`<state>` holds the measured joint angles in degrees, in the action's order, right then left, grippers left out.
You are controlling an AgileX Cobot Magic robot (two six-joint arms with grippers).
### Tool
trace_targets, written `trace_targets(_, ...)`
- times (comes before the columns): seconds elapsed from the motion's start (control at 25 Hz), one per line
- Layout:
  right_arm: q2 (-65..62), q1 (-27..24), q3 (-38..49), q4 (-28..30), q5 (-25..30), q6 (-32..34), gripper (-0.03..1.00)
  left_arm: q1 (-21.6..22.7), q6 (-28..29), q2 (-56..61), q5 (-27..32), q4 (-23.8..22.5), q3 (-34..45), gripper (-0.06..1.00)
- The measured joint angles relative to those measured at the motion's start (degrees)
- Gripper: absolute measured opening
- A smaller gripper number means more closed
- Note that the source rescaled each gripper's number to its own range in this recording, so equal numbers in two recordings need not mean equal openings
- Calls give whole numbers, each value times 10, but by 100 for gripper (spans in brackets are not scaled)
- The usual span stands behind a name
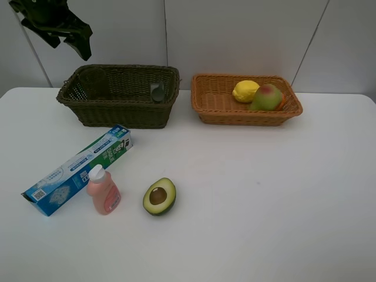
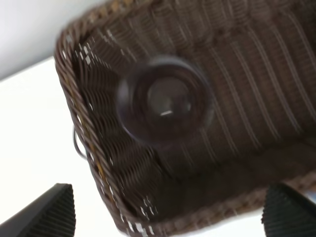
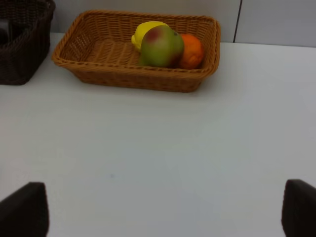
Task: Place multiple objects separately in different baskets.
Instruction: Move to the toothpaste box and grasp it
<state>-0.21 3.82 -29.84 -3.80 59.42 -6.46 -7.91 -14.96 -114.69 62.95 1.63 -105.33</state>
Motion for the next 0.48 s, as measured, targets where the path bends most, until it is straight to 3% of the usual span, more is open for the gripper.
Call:
trace_targets(0.2,0,0,0,0,0,0,100,0,0,20,61,24,0,100)
trace_targets(0.48,0,0,0,0,0,0,100,0,0,41,65,104,68,100)
